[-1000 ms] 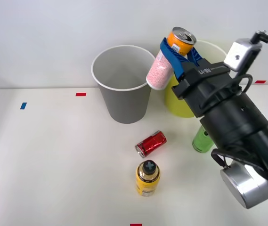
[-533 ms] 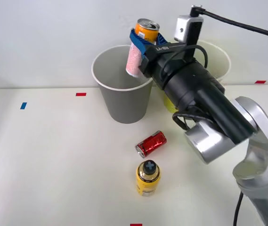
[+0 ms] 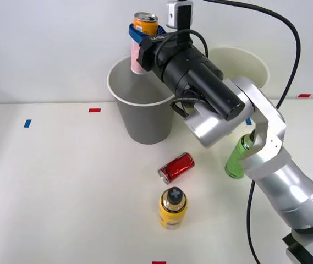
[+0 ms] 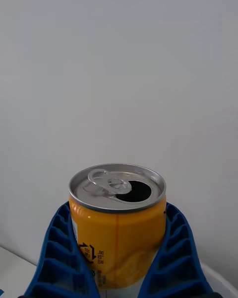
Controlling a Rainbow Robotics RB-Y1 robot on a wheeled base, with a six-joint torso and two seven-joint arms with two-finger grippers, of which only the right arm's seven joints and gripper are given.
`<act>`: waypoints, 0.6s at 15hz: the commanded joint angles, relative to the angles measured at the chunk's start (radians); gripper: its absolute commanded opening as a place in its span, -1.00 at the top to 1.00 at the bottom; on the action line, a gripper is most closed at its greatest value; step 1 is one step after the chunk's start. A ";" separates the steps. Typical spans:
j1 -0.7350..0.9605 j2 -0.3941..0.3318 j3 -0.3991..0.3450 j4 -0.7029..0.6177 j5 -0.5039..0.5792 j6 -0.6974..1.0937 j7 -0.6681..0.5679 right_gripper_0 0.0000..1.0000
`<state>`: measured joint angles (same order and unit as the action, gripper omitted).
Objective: Put cans in the gray bin, plastic bottles in the light green bin
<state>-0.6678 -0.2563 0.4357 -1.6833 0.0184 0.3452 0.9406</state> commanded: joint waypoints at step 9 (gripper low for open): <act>-0.024 0.008 0.008 0.036 0.003 -0.052 -0.011 -1.00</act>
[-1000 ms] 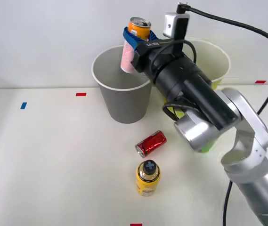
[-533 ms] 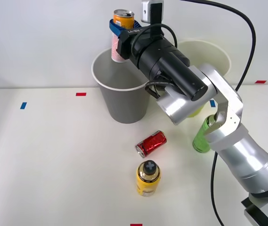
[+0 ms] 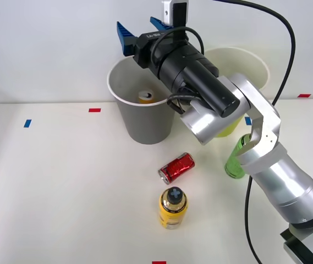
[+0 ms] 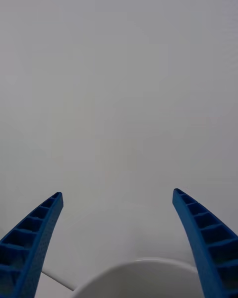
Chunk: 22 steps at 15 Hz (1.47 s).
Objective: Put cans in the gray bin, plastic bottles in the light green bin
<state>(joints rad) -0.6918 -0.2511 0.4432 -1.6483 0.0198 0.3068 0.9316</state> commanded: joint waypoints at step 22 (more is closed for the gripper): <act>0.954 -0.243 -0.342 -0.791 -0.073 -0.204 -0.039 -1.00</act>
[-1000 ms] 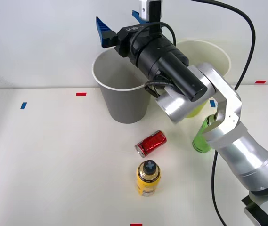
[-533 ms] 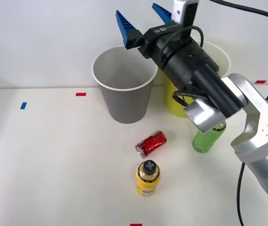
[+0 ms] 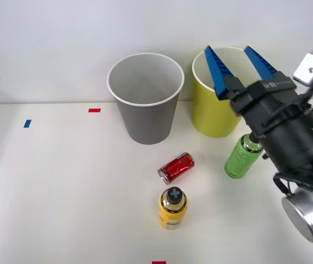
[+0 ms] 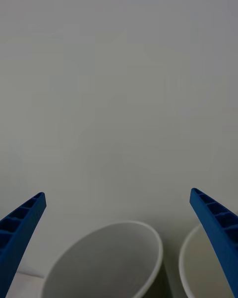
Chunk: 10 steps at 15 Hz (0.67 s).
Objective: Put cans in the gray bin, plastic bottles in the light green bin
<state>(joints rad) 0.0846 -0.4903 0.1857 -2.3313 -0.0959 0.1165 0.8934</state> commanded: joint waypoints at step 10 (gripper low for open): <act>0.610 0.150 -0.126 -0.109 0.203 -0.138 0.012 -1.00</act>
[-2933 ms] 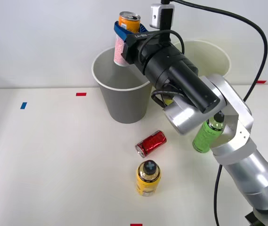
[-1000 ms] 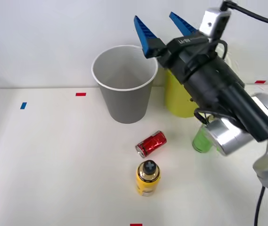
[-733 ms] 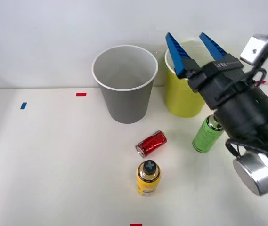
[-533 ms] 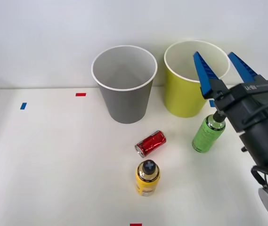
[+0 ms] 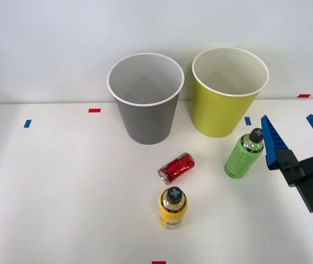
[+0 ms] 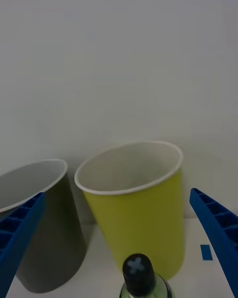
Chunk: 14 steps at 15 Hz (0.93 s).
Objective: Put cans in the gray bin, plastic bottles in the light green bin
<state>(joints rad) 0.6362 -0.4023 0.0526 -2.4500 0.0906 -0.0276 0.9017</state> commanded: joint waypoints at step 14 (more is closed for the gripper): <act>0.073 0.261 -0.022 0.603 0.141 -0.535 0.339 -1.00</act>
<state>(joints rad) 0.6780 -0.1670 0.0323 -1.8544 0.2048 -0.5468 1.0911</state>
